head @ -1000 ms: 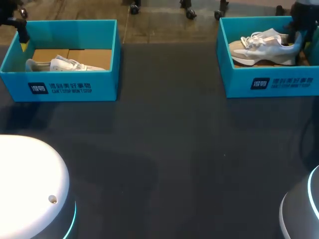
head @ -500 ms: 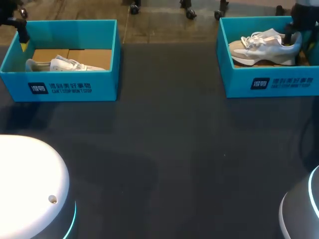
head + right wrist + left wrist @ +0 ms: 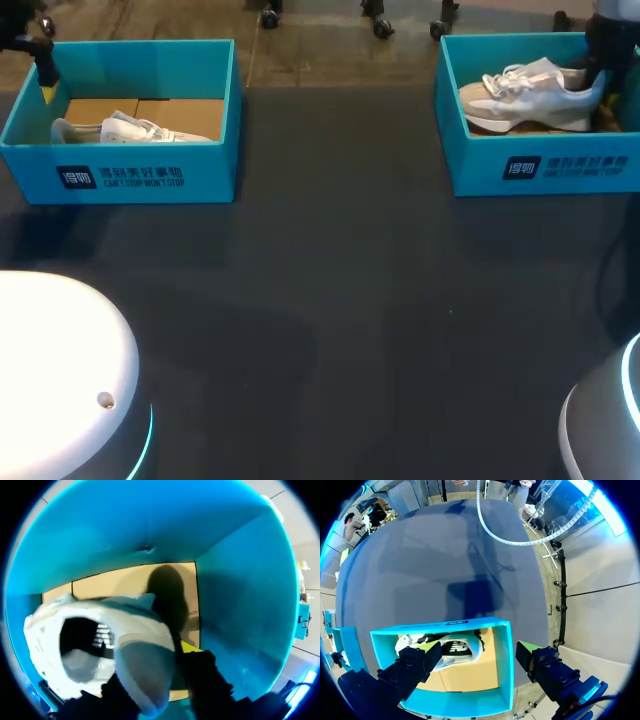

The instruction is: Take the shoe out of the shoebox, open the shoe tongue, remove and reinsert the insole, then place the shoe into the shoebox

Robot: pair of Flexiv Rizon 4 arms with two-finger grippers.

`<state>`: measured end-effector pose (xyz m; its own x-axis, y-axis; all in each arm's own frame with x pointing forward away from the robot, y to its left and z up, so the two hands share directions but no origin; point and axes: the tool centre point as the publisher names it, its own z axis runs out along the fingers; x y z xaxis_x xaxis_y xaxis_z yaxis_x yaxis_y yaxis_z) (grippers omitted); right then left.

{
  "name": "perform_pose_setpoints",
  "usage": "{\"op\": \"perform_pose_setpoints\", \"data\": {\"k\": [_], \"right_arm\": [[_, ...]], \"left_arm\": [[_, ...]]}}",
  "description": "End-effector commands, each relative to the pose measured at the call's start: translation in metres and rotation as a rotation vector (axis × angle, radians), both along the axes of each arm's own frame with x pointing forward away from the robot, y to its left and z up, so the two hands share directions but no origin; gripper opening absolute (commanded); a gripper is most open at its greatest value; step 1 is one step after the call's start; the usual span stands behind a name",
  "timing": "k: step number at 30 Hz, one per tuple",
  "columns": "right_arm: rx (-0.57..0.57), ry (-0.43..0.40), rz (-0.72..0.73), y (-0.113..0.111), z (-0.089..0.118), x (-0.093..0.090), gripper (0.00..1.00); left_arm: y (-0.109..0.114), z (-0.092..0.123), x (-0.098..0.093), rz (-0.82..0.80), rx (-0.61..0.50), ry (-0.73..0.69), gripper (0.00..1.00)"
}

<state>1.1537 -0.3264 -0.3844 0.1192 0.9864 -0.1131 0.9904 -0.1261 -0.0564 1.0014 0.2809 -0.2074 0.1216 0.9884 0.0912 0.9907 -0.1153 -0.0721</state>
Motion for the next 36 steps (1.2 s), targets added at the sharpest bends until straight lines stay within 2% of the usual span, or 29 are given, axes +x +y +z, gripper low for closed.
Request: {"op": "perform_pose_setpoints", "data": {"k": [1,7,13,18,27,36], "right_arm": [[-0.011,0.017,-0.015,-0.001,0.005,0.007,0.00],[-0.014,0.015,-0.062,-0.006,0.017,0.007,0.00],[-0.004,0.032,-0.201,-0.016,0.033,0.007,0.00],[-0.020,0.030,-0.256,-0.019,0.049,0.006,0.00],[-0.054,-0.012,-0.273,-0.019,0.093,-0.001,0.00],[-0.097,-0.064,-0.257,-0.009,0.148,-0.029,0.00]], "left_arm": [[0.000,0.000,-0.001,-0.001,0.001,-0.002,1.00],[0.000,0.000,-0.001,-0.001,0.001,-0.002,1.00],[0.000,0.000,-0.001,-0.001,0.001,-0.002,1.00],[0.000,0.000,-0.001,-0.001,0.001,-0.002,1.00],[0.000,0.000,-0.001,-0.001,0.001,-0.002,1.00],[0.000,0.000,-0.001,-0.001,0.001,-0.002,1.00]]}}
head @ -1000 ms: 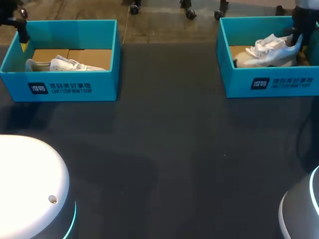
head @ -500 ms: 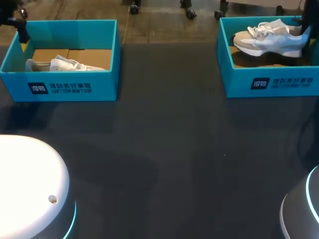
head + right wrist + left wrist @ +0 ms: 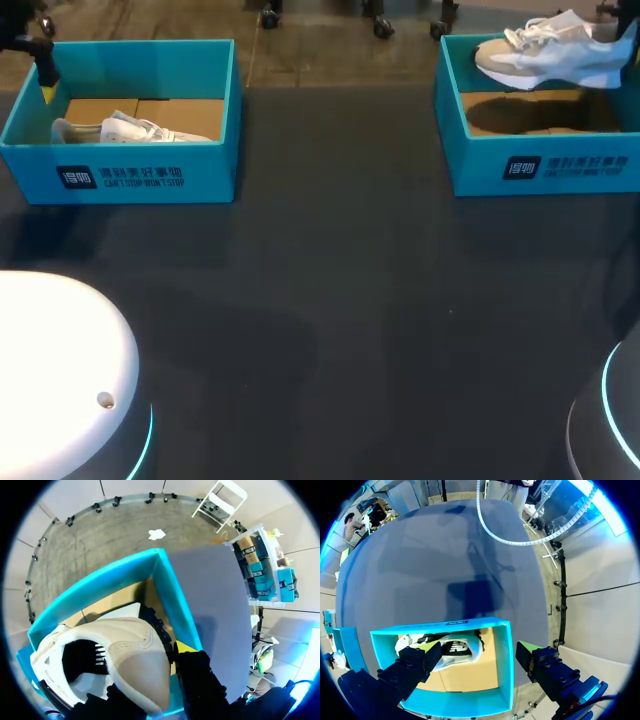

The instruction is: Take the shoe out of the shoebox, open the shoe tongue, remove and reinsert the insole, then place the shoe into the shoebox

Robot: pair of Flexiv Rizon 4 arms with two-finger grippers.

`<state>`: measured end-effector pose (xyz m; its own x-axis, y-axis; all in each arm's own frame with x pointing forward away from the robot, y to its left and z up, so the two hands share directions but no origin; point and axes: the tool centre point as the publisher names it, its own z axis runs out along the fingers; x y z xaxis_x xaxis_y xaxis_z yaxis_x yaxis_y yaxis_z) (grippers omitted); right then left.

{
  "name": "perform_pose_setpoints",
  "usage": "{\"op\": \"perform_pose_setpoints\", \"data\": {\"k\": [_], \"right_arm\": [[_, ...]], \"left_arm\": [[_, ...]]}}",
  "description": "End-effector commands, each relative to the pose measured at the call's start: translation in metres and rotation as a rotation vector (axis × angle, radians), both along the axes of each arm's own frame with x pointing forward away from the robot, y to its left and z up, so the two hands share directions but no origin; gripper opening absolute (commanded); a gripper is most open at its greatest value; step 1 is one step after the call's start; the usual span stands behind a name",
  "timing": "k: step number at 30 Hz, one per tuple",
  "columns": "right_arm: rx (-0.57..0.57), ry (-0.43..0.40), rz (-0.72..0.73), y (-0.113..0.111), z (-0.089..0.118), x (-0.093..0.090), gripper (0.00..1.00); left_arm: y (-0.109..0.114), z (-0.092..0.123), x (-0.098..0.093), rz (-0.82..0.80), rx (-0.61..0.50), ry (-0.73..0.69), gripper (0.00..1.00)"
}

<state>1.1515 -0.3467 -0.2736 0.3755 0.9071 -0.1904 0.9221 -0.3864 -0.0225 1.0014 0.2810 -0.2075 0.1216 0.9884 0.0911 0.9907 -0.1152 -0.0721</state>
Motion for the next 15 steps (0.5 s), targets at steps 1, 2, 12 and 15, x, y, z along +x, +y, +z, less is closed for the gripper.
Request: {"op": "perform_pose_setpoints", "data": {"k": [1,2,12,15], "right_arm": [[-0.026,-0.052,0.014,0.012,0.043,-0.030,0.00],[-0.029,-0.055,0.016,0.014,0.049,-0.035,0.00],[-0.047,-0.112,0.017,0.030,0.110,-0.092,0.00],[-0.058,-0.131,0.024,0.037,0.127,-0.111,0.00]], "left_arm": [[0.000,0.000,-0.001,-0.001,0.001,-0.002,1.00],[0.000,0.000,-0.001,-0.001,0.001,-0.002,1.00],[0.000,0.000,-0.001,-0.001,0.001,-0.002,1.00],[0.000,0.000,-0.001,-0.001,0.001,-0.002,1.00]]}}
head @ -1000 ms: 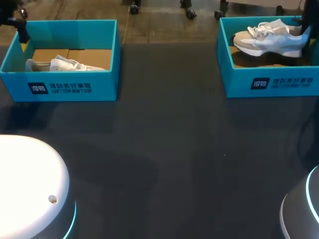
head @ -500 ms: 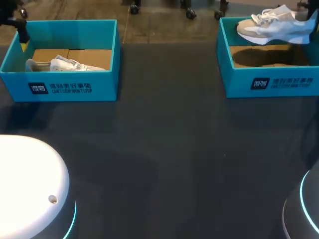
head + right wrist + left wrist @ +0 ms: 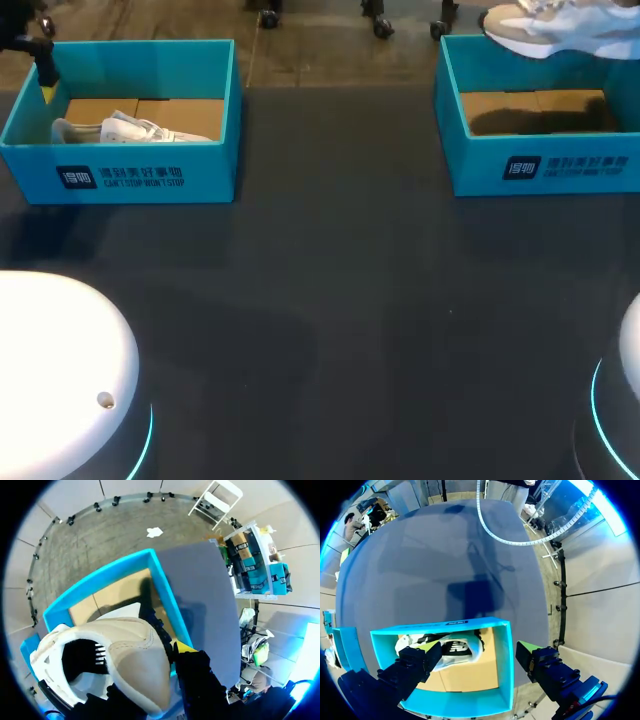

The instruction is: Take the shoe out of the shoebox, open the shoe tongue, remove and reinsert the insole, then place the shoe into the shoebox

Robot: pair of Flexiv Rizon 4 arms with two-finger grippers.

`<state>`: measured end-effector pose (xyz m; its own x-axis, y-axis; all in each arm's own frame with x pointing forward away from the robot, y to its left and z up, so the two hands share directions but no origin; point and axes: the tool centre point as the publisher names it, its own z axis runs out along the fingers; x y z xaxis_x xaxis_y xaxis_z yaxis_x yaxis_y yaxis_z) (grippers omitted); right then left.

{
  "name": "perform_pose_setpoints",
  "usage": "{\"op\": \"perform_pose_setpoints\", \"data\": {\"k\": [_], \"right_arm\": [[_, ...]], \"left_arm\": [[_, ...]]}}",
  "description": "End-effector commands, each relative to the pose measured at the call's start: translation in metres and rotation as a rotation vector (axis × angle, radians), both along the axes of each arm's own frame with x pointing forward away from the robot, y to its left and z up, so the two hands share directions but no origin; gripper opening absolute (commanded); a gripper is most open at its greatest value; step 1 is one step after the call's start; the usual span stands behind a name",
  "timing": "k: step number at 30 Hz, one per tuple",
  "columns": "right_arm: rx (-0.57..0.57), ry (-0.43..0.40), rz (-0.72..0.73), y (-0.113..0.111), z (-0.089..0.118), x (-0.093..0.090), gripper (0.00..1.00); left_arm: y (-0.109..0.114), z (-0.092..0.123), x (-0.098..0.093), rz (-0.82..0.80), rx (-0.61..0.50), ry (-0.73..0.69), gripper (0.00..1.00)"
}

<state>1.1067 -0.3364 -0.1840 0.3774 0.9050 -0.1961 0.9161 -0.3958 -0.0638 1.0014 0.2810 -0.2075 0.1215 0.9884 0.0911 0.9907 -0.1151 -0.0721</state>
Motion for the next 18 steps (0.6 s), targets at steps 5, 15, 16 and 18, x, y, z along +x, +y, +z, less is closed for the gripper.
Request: {"op": "perform_pose_setpoints", "data": {"k": [5,15,16,18], "right_arm": [[-0.085,-0.177,0.077,0.054,0.057,-0.098,0.00],[-0.069,-0.186,0.145,0.133,0.064,-0.184,0.00],[-0.068,-0.187,0.148,0.141,0.062,-0.193,0.00],[-0.067,-0.195,0.160,0.160,0.058,-0.212,0.00]], "left_arm": [[0.000,0.000,-0.001,-0.001,0.001,-0.002,1.00],[0.000,0.000,-0.001,-0.001,0.001,-0.002,1.00],[0.000,0.000,-0.001,-0.001,0.001,-0.002,1.00],[0.000,0.000,-0.001,-0.001,0.001,-0.002,1.00]]}}
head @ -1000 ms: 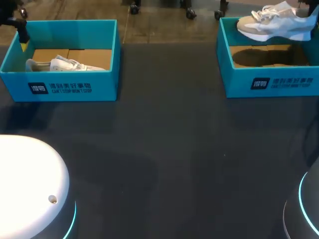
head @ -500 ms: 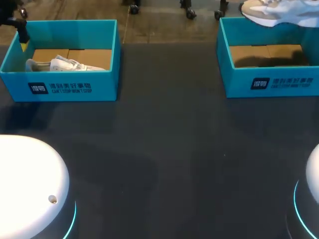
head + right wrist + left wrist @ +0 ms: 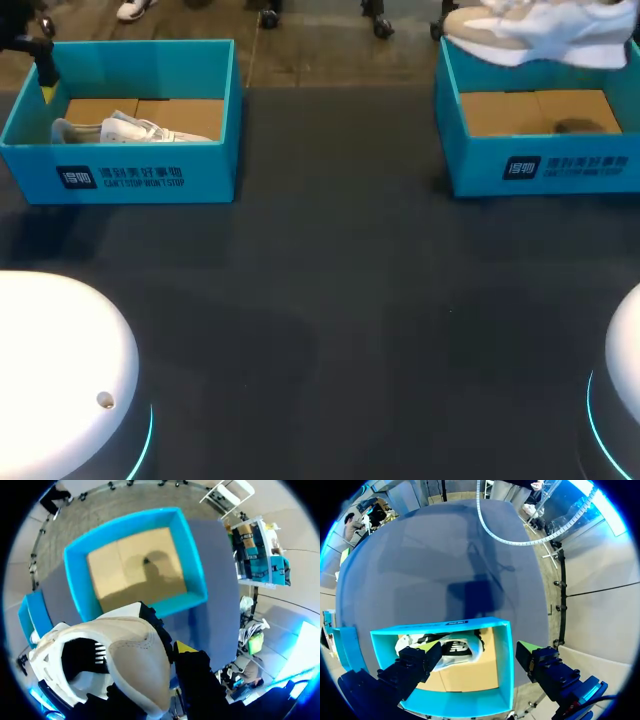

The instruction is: Take the shoe out of the shoebox, open the shoe tongue, remove and reinsert the insole, then place the shoe into the shoebox

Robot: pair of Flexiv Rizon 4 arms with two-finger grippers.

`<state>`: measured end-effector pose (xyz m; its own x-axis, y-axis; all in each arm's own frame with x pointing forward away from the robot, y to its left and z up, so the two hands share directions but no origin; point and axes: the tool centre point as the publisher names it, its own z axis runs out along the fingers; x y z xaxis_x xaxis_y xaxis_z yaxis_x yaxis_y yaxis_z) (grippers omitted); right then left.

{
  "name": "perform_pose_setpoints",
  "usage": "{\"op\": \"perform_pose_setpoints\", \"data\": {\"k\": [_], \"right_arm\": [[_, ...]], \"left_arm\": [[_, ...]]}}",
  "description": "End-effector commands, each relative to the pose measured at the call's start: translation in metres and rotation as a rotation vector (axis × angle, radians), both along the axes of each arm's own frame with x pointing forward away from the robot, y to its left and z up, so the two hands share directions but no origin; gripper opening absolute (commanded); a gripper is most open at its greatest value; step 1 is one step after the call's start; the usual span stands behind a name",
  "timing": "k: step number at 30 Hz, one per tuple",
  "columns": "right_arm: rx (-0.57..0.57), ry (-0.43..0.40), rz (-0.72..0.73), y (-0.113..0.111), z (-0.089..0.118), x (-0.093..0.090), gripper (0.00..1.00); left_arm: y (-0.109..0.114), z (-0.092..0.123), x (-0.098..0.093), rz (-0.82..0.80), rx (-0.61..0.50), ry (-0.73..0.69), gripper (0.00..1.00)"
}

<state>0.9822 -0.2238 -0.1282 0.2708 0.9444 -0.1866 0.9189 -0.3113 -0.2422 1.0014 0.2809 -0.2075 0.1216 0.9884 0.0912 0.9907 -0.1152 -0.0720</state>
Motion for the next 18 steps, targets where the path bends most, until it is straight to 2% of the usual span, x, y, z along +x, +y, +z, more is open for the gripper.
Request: {"op": "perform_pose_setpoints", "data": {"k": [1,8,12,18], "right_arm": [[-0.111,-0.380,0.091,0.057,0.001,-0.096,0.00],[-0.154,-0.439,0.134,0.116,-0.009,-0.153,0.00],[-0.153,-0.458,0.112,0.138,-0.018,-0.178,0.00],[-0.157,-0.478,0.089,0.160,-0.029,-0.205,0.00]], "left_arm": [[0.001,0.000,-0.001,-0.001,0.001,-0.002,1.00],[0.001,0.000,-0.001,-0.001,0.001,-0.002,1.00],[0.001,0.000,-0.001,-0.001,0.001,-0.002,1.00],[0.001,0.000,-0.001,-0.001,0.001,-0.002,1.00]]}}
